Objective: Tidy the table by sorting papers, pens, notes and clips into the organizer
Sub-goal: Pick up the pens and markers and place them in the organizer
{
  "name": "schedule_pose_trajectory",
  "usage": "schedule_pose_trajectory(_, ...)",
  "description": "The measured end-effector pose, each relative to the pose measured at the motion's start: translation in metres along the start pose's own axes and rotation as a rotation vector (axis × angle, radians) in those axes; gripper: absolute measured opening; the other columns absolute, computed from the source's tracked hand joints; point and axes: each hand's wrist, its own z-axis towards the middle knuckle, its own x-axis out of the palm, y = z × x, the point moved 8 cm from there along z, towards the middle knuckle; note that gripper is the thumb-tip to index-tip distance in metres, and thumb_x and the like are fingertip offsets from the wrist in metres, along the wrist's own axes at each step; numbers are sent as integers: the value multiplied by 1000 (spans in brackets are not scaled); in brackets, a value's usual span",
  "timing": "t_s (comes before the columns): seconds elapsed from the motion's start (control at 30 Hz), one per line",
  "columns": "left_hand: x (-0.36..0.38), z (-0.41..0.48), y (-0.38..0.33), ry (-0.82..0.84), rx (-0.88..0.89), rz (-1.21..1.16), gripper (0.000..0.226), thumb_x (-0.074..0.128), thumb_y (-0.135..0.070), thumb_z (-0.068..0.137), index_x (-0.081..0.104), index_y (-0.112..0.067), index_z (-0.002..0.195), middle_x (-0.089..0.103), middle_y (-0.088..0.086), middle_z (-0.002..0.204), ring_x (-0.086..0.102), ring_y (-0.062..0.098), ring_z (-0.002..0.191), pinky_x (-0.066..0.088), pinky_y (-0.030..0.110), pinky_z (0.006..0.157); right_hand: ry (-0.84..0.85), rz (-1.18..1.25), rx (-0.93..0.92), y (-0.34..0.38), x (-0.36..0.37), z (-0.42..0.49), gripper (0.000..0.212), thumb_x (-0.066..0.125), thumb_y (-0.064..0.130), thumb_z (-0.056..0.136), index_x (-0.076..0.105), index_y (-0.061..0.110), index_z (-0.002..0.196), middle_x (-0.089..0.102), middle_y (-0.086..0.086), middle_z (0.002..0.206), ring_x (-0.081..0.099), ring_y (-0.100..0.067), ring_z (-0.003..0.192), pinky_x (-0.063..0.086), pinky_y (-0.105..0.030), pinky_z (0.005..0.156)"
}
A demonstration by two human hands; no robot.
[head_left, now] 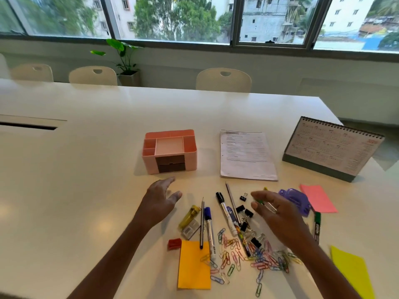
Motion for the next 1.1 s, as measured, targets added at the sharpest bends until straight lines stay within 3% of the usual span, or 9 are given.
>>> schedule_pose_trajectory(0.13, 11, -18, 8, 38, -2, -18, 56, 69, -33, 101, 51, -22, 153, 52, 4, 157, 50, 22, 142, 41, 34, 112, 19, -83, -35, 9, 24, -17, 34, 72, 24, 98, 68, 30, 131, 65, 19, 124, 54, 15, 112, 44, -14, 93)
schedule_pose_trajectory(0.27, 21, -32, 5, 43, 23, -44, 53, 70, -33, 100, 55, -26, 149, 56, 1, 153, 51, 19, 140, 46, 40, 115, 90, -158, -35, 18, 59, -31, 32, 70, 26, 99, 67, 24, 130, 67, 13, 104, 65, 7, 92, 58, -18, 78)
schedule_pose_trajectory(0.37, 27, -41, -6, 42, 59, -86, 50, 69, -33, 100, 56, -27, 148, 57, -2, 150, 52, 17, 138, 50, 40, 111, 190, -214, -11, 21, 92, -42, 38, 67, 37, 100, 62, 27, 136, 68, 12, 105, 70, 1, 83, 62, -24, 80)
schedule_pose_trajectory(0.5, 29, -50, -22, -3, 89, -113, 46, 70, -31, 100, 60, -27, 144, 60, -5, 145, 53, 11, 134, 49, 28, 106, 212, -342, -32, 29, 125, -51, 51, 66, 54, 96, 54, 33, 141, 65, 11, 118, 64, -2, 96, 58, -27, 85)
schedule_pose_trajectory(0.63, 28, -56, -30, -29, 102, -157, 41, 69, -29, 100, 63, -28, 141, 63, -8, 140, 53, 4, 127, 51, 29, 106, 215, -412, -20, 33, 140, -53, 59, 69, 50, 95, 45, 34, 147, 60, 9, 126, 61, -10, 108, 57, -28, 89)
schedule_pose_trajectory(0.73, 29, -61, -34, -43, 115, -199, 36, 69, -28, 100, 66, -28, 136, 67, -10, 134, 59, 4, 123, 56, 31, 102, 177, -363, 3, 33, 135, -52, 54, 67, 35, 99, 46, 28, 148, 62, 3, 128, 62, -11, 108, 55, -24, 87)
schedule_pose_trajectory(0.87, 32, -64, -36, -53, 90, -308, 31, 69, -26, 101, 70, -29, 131, 70, -14, 126, 63, -7, 109, 51, 11, 91, 89, -331, 9, 32, 121, -50, 44, 62, 26, 103, 54, 20, 146, 66, -1, 124, 63, -10, 103, 56, -23, 86)
schedule_pose_trajectory(1.0, 39, -65, -38, -35, 66, -400, 28, 69, -24, 101, 70, -32, 127, 72, -15, 119, 67, -8, 104, 59, 18, 90, 85, -356, -6, 32, 117, -49, 34, 61, 35, 104, 59, 22, 135, 65, 4, 120, 65, -8, 99, 57, -23, 83)
schedule_pose_trajectory(1.1, 42, -66, -38, -45, 38, -449, 27, 69, -21, 101, 71, -33, 124, 73, -17, 115, 67, -11, 103, 59, 18, 88, 136, -440, -31, 35, 125, -52, 30, 64, 39, 101, 60, 25, 128, 58, 6, 119, 59, -9, 97, 46, -16, 75)
